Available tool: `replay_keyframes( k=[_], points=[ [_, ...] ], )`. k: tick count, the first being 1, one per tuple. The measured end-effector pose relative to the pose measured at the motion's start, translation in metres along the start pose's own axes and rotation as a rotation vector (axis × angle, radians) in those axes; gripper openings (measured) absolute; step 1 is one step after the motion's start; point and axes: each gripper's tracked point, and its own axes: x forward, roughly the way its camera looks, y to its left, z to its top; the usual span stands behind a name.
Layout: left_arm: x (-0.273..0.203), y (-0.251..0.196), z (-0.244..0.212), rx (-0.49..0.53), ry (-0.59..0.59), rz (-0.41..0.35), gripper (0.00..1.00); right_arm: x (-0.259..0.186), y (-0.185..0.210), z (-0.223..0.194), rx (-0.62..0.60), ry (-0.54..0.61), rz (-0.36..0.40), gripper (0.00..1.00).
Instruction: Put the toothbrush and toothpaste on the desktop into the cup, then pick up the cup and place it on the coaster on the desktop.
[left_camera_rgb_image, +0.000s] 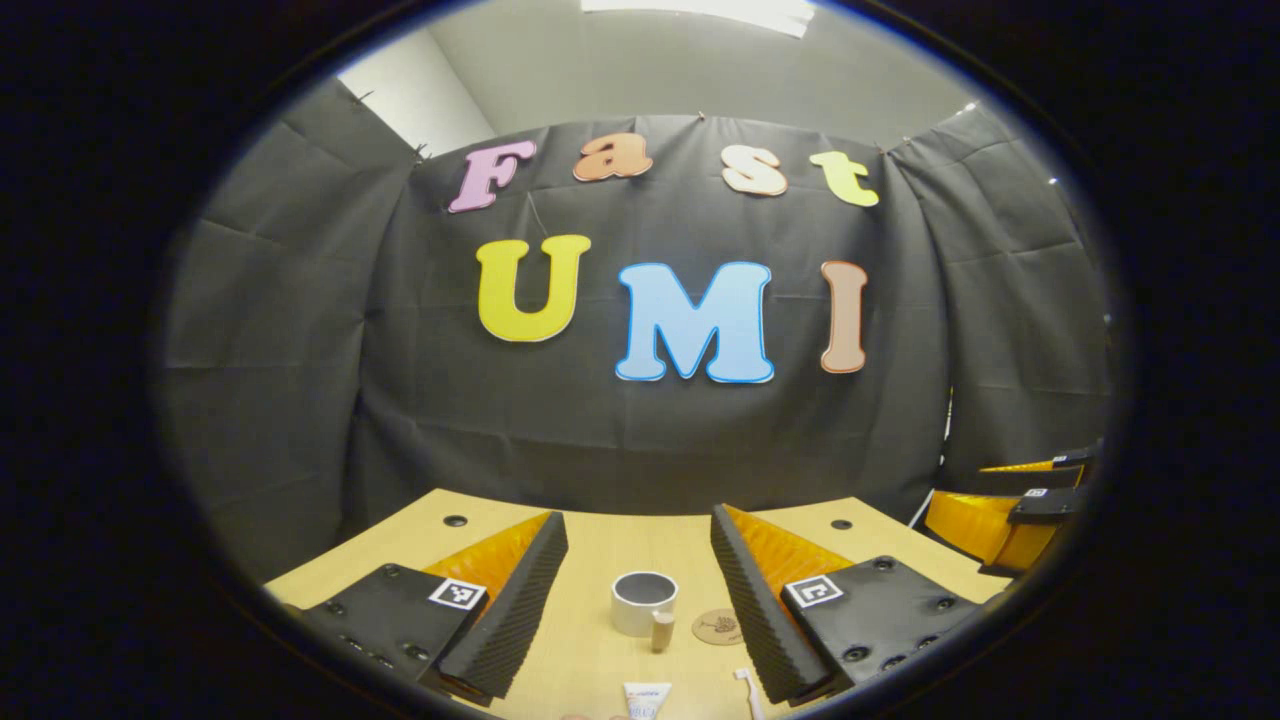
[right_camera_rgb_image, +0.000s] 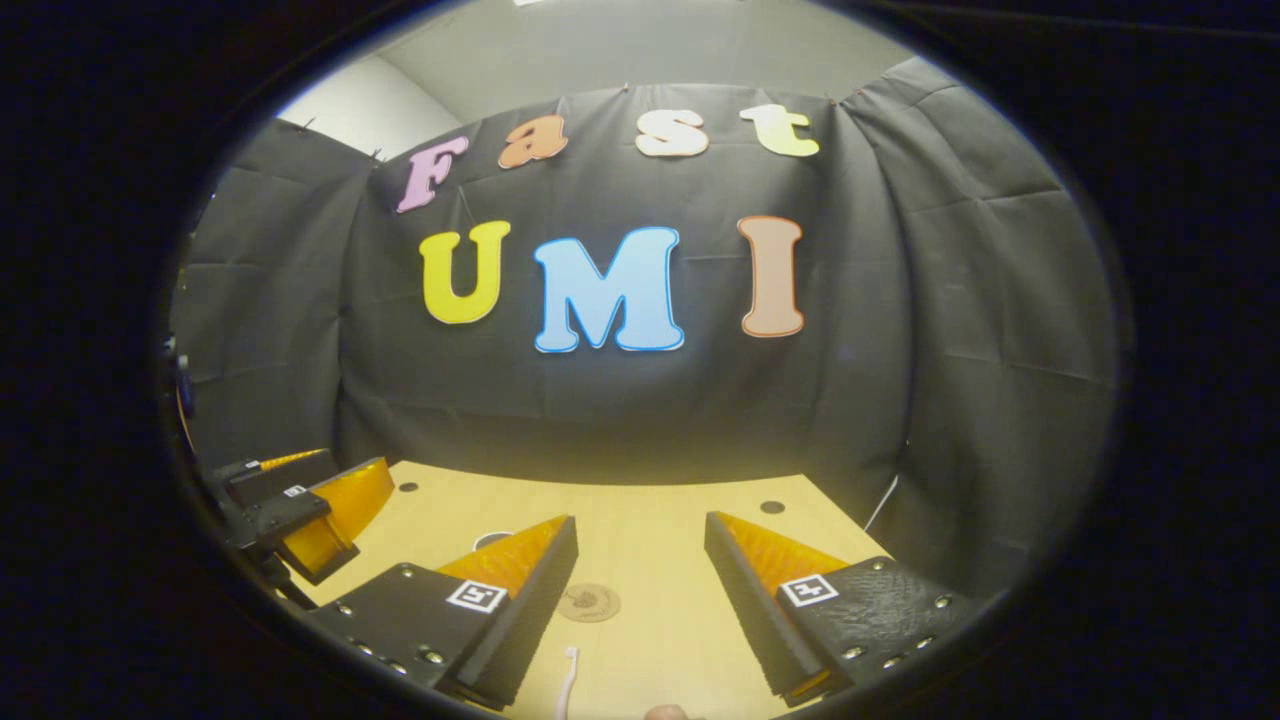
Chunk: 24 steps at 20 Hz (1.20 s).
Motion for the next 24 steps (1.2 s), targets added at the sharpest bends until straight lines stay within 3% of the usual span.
replay_keyframes(
  k=[7, 10, 17, 20, 24],
  points=[
    [0.011, -0.002, -0.042, -0.074, 0.135, -0.048, 0.9, 0.012, 0.015, -0.032, 0.0, 0.143, 0.026, 0.84],
    [0.013, -0.002, -0.062, -0.055, 0.209, -0.051, 0.93, 0.019, 0.021, -0.052, 0.018, 0.232, 0.036, 0.84],
    [0.02, -0.011, -0.118, -0.016, 0.402, -0.083, 0.9, 0.024, 0.036, -0.109, 0.023, 0.456, 0.075, 0.84],
    [0.017, -0.012, -0.14, -0.013, 0.475, -0.08, 0.96, 0.022, 0.04, -0.127, 0.039, 0.54, 0.095, 0.84],
    [0.014, -0.006, -0.168, -0.031, 0.584, -0.066, 0.9, 0.016, 0.048, -0.155, 0.054, 0.644, 0.107, 0.84]
  ],
)
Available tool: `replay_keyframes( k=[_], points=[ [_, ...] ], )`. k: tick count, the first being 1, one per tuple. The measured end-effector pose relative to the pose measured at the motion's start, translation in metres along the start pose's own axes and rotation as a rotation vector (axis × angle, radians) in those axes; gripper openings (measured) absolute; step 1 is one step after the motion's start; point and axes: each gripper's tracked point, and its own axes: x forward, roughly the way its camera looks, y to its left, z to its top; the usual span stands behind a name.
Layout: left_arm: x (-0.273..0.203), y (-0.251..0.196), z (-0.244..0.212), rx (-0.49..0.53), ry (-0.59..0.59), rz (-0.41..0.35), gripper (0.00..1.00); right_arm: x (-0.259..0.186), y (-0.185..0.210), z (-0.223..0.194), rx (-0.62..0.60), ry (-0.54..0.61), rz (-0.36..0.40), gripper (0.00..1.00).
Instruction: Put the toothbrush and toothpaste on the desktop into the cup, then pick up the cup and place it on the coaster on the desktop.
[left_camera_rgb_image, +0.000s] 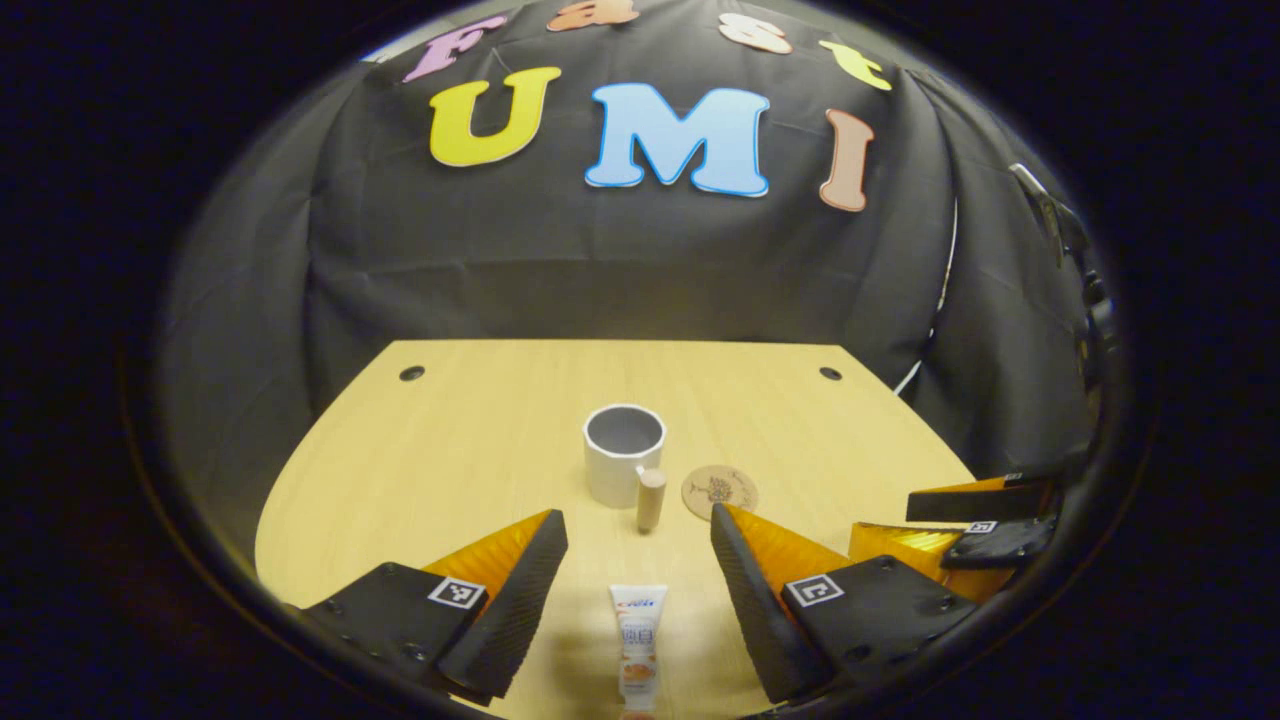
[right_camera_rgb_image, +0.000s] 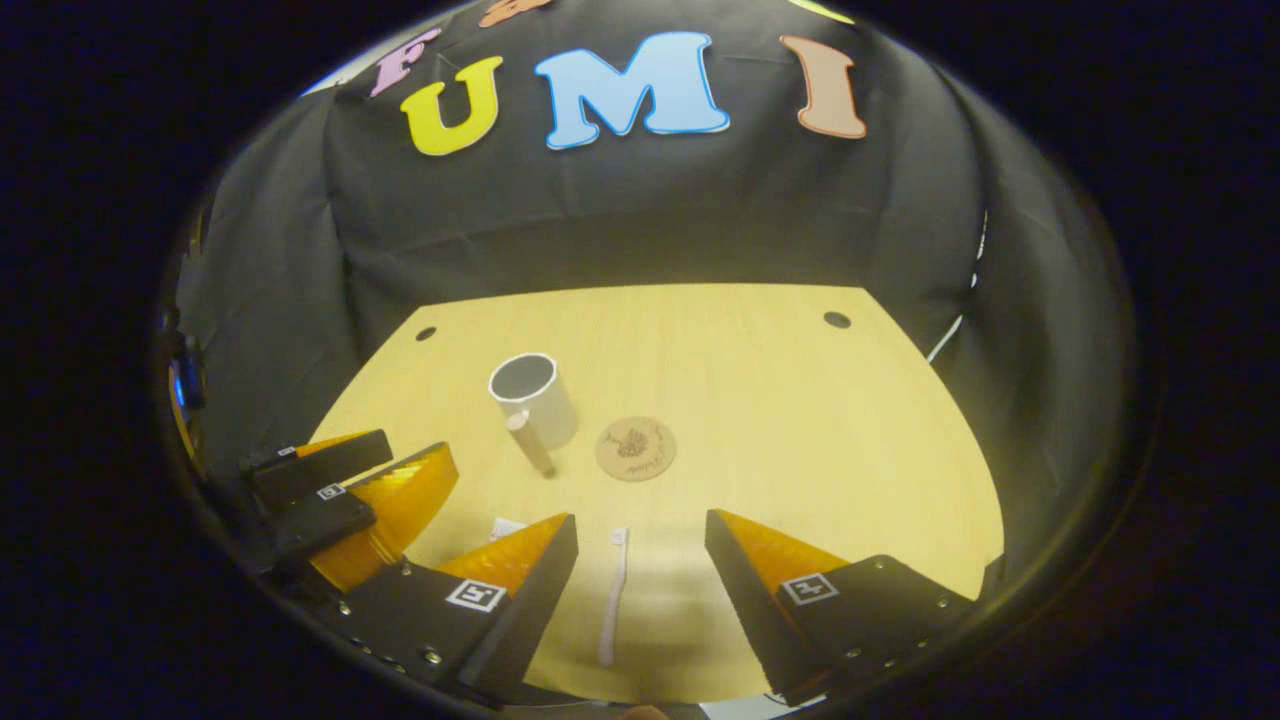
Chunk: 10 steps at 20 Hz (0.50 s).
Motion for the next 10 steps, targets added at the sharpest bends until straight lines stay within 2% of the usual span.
replay_keyframes(
  k=[1, 2, 3, 5, 7, 9, 10],
  points=[
    [0.002, 0.001, -0.008, -0.008, 0.033, 0.0, 0.93, 0.003, 0.002, -0.005, 0.003, 0.028, 0.004, 0.84],
    [0.007, 0.001, -0.017, -0.015, 0.071, 0.002, 0.9, 0.007, 0.002, -0.011, 0.008, 0.06, 0.006, 0.86],
    [0.011, 0.003, -0.026, -0.022, 0.107, 0.004, 0.93, 0.009, 0.003, -0.018, 0.014, 0.091, 0.011, 0.85],
    [0.013, 0.005, -0.046, -0.029, 0.176, 0.007, 0.9, 0.015, 0.005, -0.032, 0.028, 0.145, 0.022, 0.86],
    [0.019, 0.008, -0.064, -0.032, 0.245, 0.011, 0.94, 0.022, 0.008, -0.043, 0.039, 0.194, 0.027, 0.86],
    [0.018, 0.01, -0.086, -0.026, 0.342, 0.016, 0.9, 0.028, 0.01, -0.053, 0.041, 0.24, 0.031, 0.86],
    [0.019, 0.01, -0.095, -0.027, 0.385, 0.014, 0.99, 0.029, 0.011, -0.058, 0.041, 0.259, 0.033, 0.86]
  ],
)
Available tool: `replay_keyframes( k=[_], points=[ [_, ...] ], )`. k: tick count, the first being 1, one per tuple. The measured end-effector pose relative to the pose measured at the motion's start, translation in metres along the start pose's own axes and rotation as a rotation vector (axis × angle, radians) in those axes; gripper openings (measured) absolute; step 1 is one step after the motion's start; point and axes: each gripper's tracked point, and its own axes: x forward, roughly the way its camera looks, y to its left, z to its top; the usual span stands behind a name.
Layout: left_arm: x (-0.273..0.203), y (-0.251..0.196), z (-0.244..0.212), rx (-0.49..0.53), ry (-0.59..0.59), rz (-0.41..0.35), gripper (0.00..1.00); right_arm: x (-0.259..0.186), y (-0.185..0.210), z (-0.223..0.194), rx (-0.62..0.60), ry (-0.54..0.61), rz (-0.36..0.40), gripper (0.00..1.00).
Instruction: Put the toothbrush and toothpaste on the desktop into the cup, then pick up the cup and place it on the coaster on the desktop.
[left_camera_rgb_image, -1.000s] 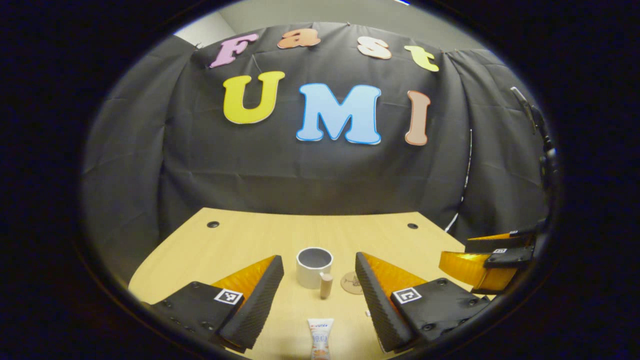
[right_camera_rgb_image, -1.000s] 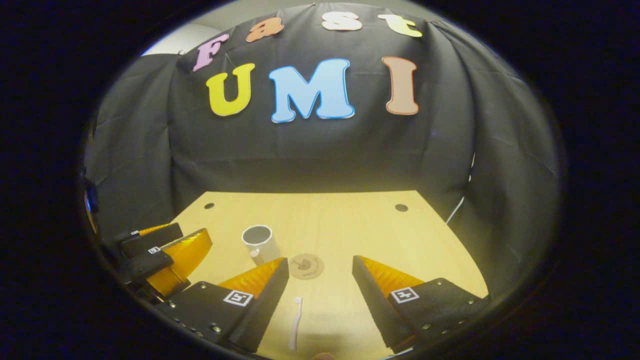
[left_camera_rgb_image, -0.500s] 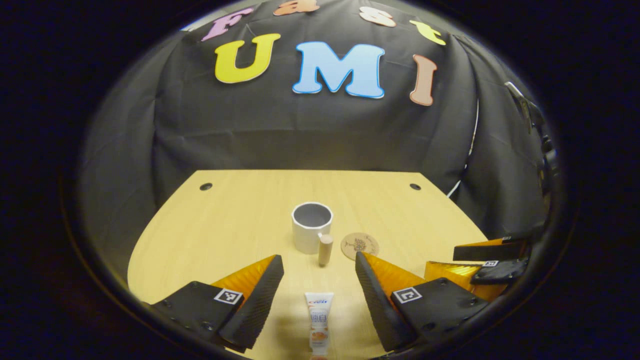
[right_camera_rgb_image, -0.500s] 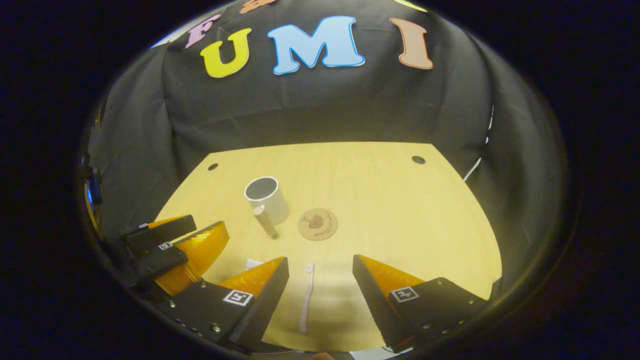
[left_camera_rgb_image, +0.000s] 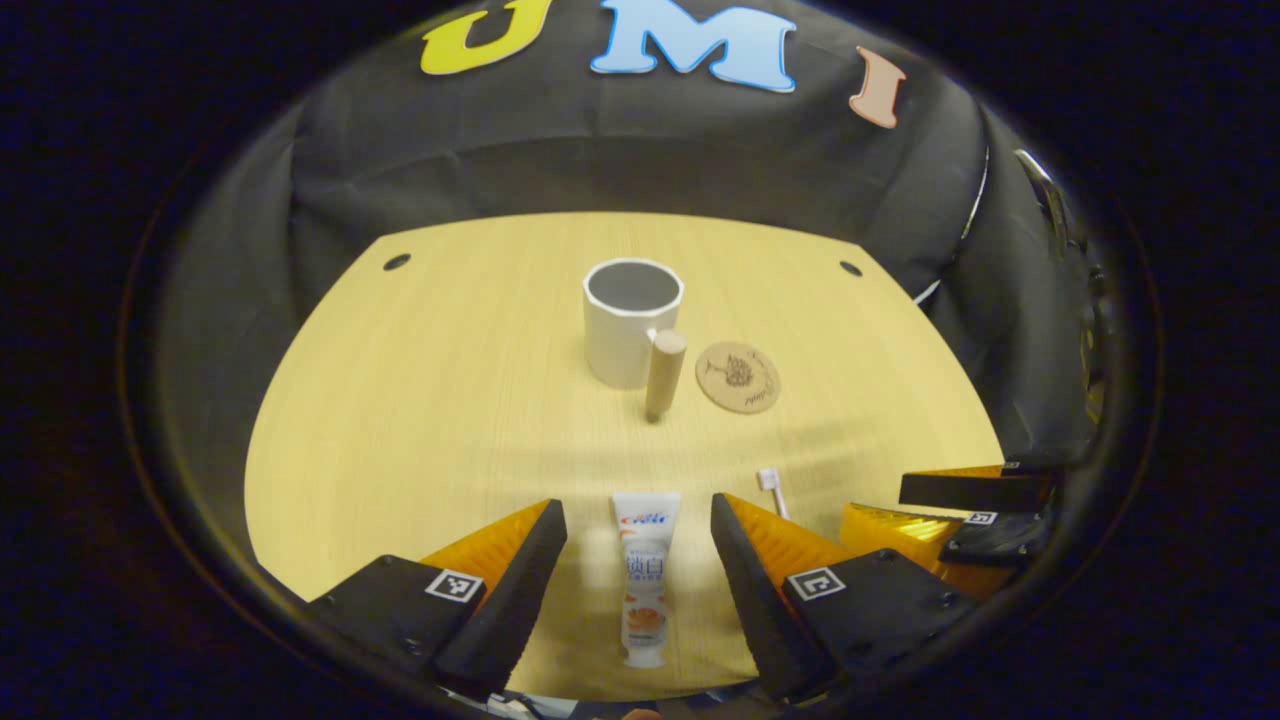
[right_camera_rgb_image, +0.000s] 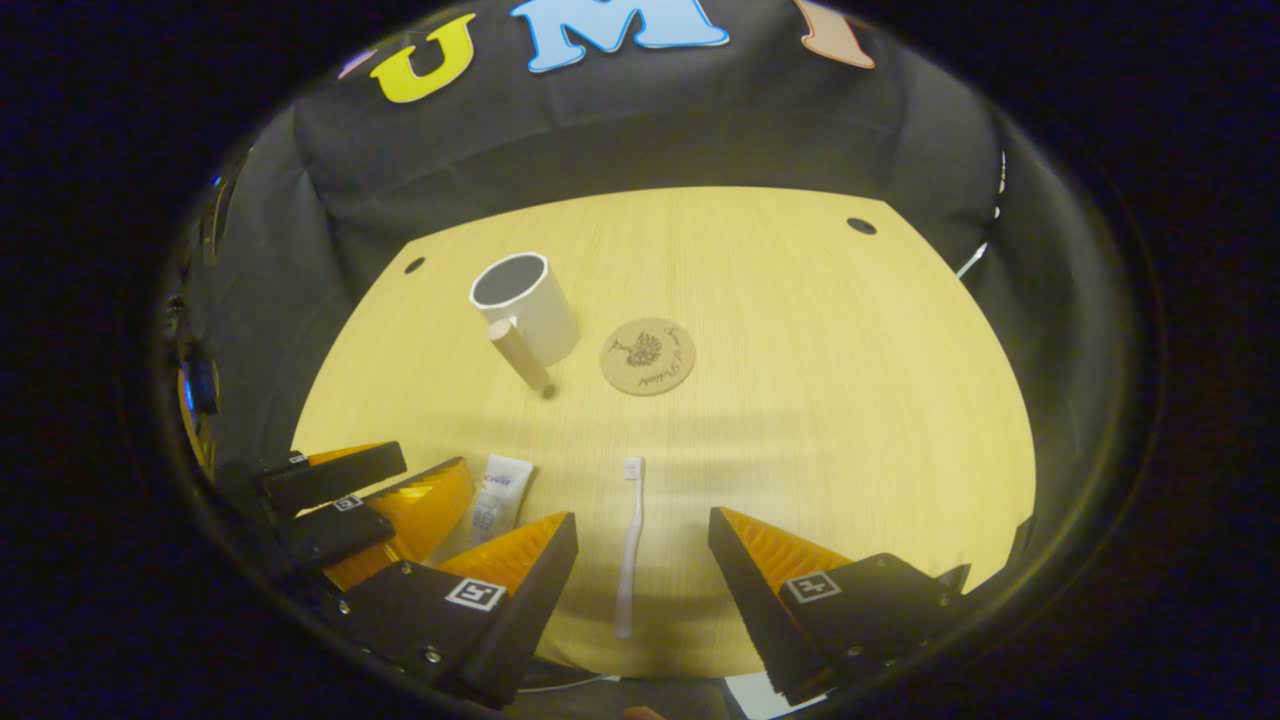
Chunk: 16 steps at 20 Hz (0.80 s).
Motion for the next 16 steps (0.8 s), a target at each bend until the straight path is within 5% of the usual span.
replay_keyframes(
  k=[4, 16],
  points=[
    [0.006, 0.0, -0.018, -0.006, 0.121, -0.001, 0.92, 0.016, 0.001, -0.016, -0.009, 0.084, -0.008, 0.86],
    [0.034, 0.009, -0.077, -0.065, 0.363, -0.005, 0.95, 0.051, 0.013, -0.057, 0.004, 0.305, 0.025, 0.87]
  ],
)
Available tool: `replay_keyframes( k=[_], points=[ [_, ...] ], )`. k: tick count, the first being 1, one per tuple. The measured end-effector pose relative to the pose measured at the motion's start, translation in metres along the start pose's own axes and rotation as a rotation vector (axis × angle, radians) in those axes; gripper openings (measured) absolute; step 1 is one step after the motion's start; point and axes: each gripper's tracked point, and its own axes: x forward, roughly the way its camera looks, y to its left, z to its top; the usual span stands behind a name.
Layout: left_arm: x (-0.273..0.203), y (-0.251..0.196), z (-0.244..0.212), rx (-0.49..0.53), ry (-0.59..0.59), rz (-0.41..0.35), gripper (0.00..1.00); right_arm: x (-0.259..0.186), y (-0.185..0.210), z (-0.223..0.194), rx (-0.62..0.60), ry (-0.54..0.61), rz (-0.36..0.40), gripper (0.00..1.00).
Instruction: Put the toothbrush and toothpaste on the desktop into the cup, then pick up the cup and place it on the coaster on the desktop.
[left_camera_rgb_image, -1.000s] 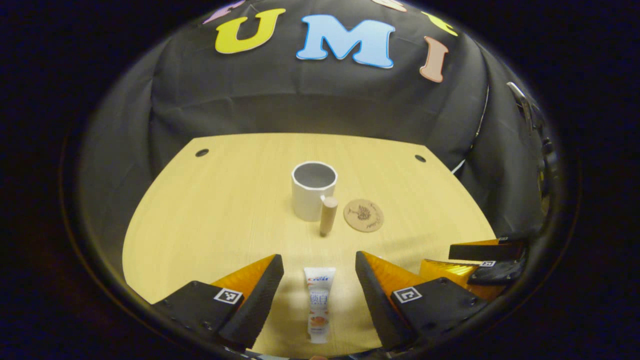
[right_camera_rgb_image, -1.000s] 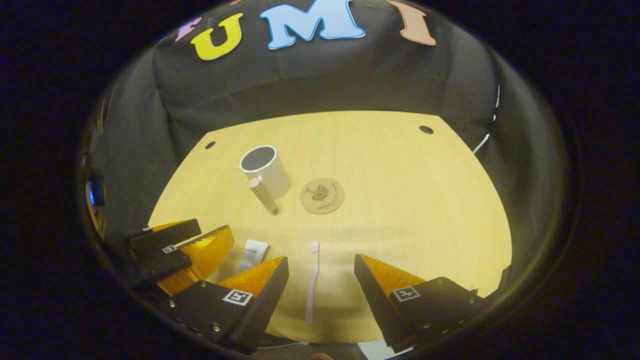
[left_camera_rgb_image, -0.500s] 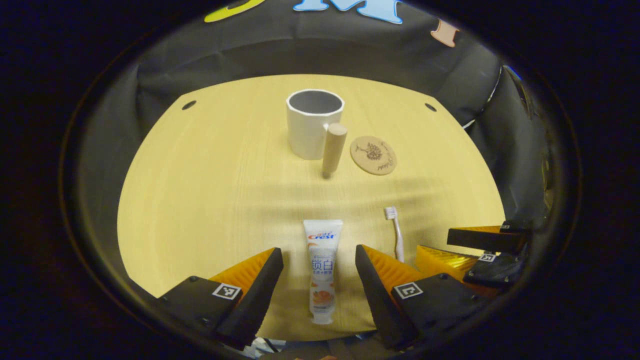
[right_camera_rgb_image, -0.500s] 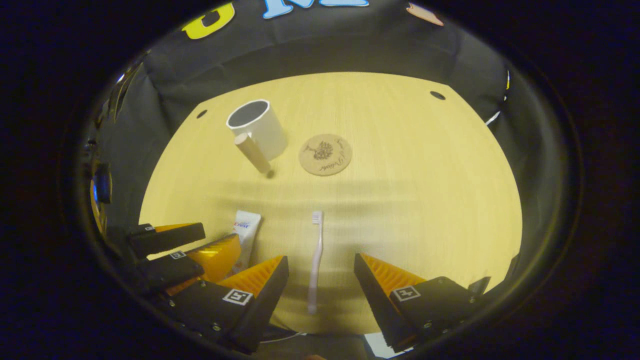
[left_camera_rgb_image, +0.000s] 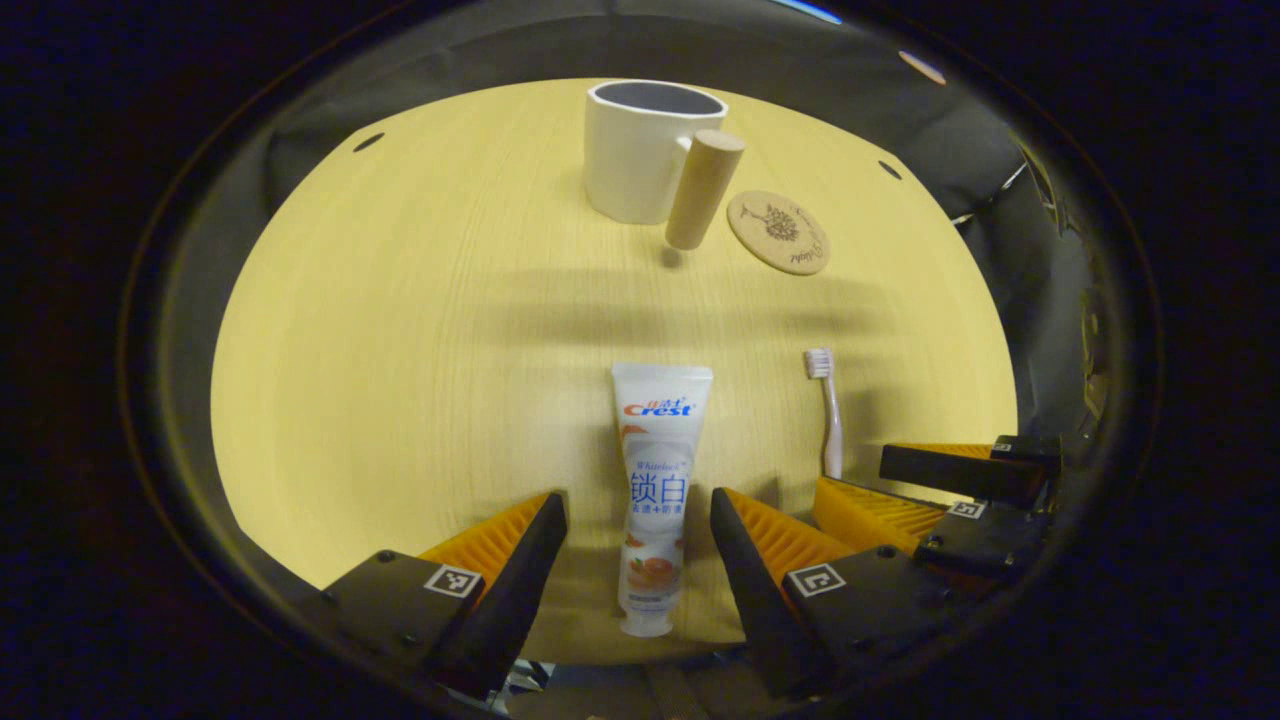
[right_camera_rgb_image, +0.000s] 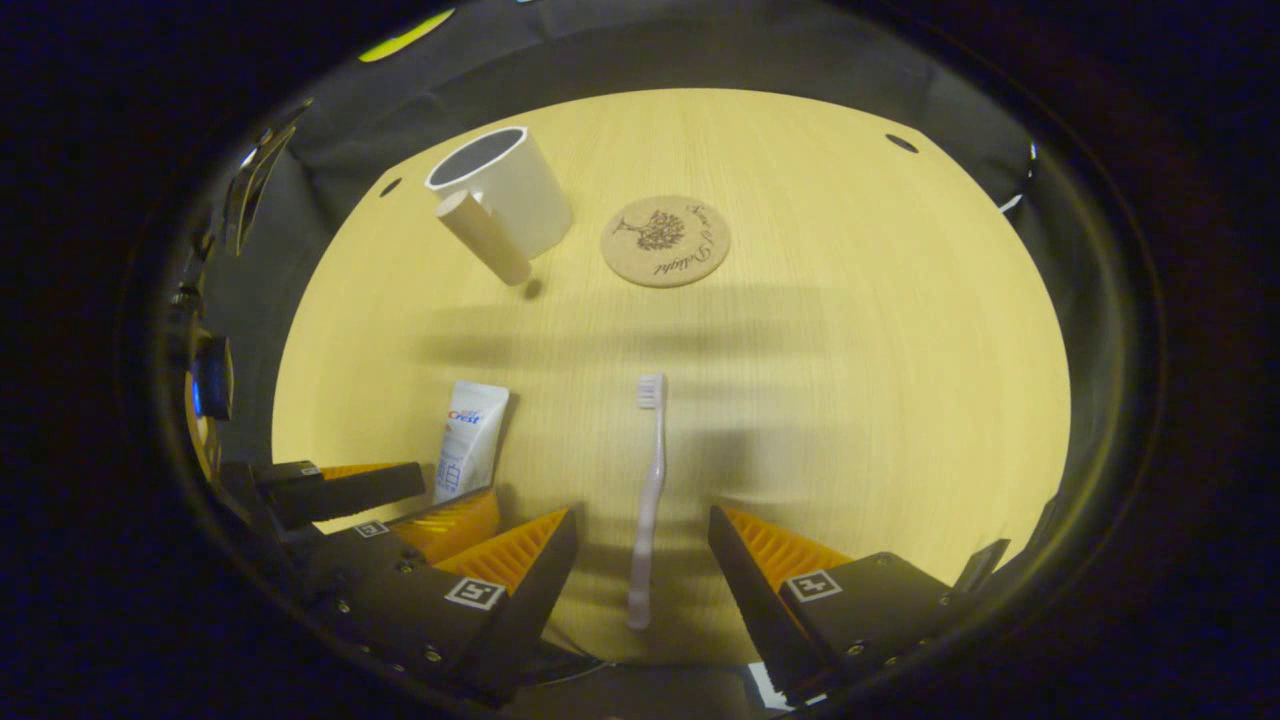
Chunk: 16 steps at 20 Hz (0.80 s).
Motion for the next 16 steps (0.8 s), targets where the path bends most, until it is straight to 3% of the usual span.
replay_keyframes(
  k=[1, 2, 4, 7, 9, 10, 11, 13, 14, 16],
  points=[
    [0.002, 0.002, -0.001, 0.005, 0.007, 0.006, 0.99, 0.003, 0.0, 0.0, -0.004, 0.005, 0.002, 0.87],
    [0.004, 0.003, -0.003, 0.005, 0.015, 0.007, 0.92, 0.006, 0.0, -0.002, -0.005, 0.014, 0.003, 0.88],
    [0.006, 0.007, -0.004, 0.017, 0.021, 0.024, 0.95, 0.009, 0.002, -0.004, 0.0, 0.025, 0.01, 0.88],
    [0.005, 0.007, -0.003, 0.04, 0.022, 0.029, 0.91, 0.014, -0.001, -0.007, -0.009, 0.034, -0.005, 0.88],
    [0.006, 0.005, -0.003, 0.05, 0.025, 0.029, 0.8, 0.017, -0.004, -0.009, -0.007, 0.043, -0.013, 0.87],
    [0.007, 0.006, -0.003, 0.057, 0.027, 0.028, 0.69, 0.017, -0.005, -0.009, -0.013, 0.046, -0.018, 0.82],
    [0.006, 0.004, -0.002, 0.064, 0.029, 0.024, 0.7, 0.017, -0.006, -0.009, -0.011, 0.047, -0.021, 0.81],
    [0.007, 0.003, -0.003, 0.057, 0.039, 0.028, 0.52, 0.019, -0.008, -0.011, -0.005, 0.064, -0.028, 0.66],
    [0.007, 0.004, -0.003, 0.067, 0.033, 0.02, 0.44, 0.016, -0.008, -0.015, -0.01, 0.08, -0.027, 0.5],
    [0.009, 0.004, -0.002, 0.073, 0.032, 0.02, 0.46, 0.013, -0.012, -0.013, 0.006, 0.072, -0.045, 0.5]
  ],
)
